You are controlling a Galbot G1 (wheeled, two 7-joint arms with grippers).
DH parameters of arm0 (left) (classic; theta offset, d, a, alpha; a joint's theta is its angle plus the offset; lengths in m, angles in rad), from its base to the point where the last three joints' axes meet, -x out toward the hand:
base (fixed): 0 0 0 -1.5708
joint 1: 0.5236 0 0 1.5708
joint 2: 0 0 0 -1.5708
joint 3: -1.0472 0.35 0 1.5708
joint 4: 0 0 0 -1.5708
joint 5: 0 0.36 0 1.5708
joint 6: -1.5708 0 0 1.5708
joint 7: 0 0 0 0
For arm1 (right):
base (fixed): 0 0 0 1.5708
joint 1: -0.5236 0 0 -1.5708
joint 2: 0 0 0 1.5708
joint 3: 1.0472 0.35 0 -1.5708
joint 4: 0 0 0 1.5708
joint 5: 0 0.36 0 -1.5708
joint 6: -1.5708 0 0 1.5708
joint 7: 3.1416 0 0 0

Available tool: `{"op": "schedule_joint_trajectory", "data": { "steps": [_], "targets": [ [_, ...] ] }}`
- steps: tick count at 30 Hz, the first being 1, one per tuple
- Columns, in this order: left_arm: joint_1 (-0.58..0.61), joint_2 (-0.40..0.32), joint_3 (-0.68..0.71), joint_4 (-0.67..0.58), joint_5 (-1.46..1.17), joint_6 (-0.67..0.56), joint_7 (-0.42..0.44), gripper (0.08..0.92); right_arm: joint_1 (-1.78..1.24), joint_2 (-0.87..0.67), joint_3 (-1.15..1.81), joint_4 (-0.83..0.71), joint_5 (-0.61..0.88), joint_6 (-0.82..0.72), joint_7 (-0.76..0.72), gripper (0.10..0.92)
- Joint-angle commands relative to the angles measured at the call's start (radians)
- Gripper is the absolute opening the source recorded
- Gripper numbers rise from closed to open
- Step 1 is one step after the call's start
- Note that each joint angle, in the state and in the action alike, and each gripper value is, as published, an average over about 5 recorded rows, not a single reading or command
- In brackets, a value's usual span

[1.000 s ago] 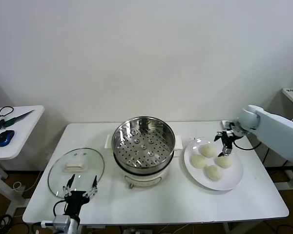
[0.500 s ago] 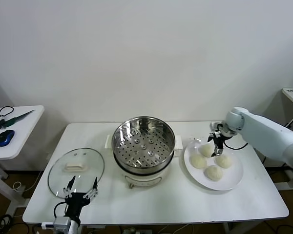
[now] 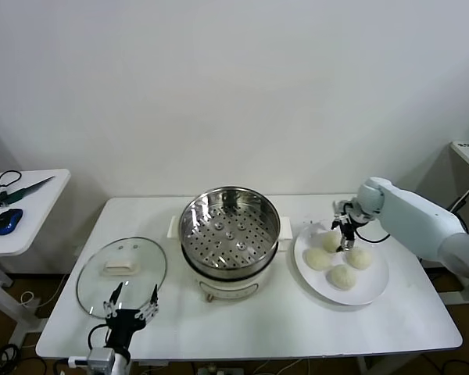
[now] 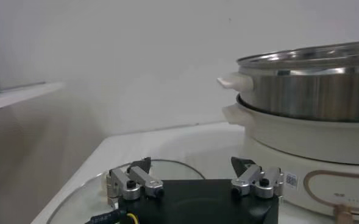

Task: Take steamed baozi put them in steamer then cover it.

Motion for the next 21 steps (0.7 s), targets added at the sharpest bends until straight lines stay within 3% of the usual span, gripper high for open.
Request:
{"op": "schedule_joint_trajectory", "data": {
  "steps": [1, 10, 15, 21],
  "targets": [
    [0.0, -0.001, -0.001, -0.002, 0.0, 0.001, -0.001, 0.823, -0.012, 0.012, 0.022, -0.018, -0.013, 0.004, 0.009, 0.718],
    [0.006, -0.002, 0.0, -0.019, 0.002, 0.003, -0.001, 0.823, 0.21, -0.045, -0.165, 0.128, 0.076, 0.026, -0.024, 0.712],
    [0.006, 0.0, 0.01, -0.024, 0.006, 0.004, -0.001, 0.823, 0.579, -0.026, -0.457, 0.282, 0.237, 0.155, -0.043, 0.712],
    [0.006, 0.004, 0.015, -0.036, 0.006, 0.006, -0.001, 0.823, 0.874, 0.102, -0.648, 0.506, 0.376, 0.334, -0.061, 0.712]
  ]
}}
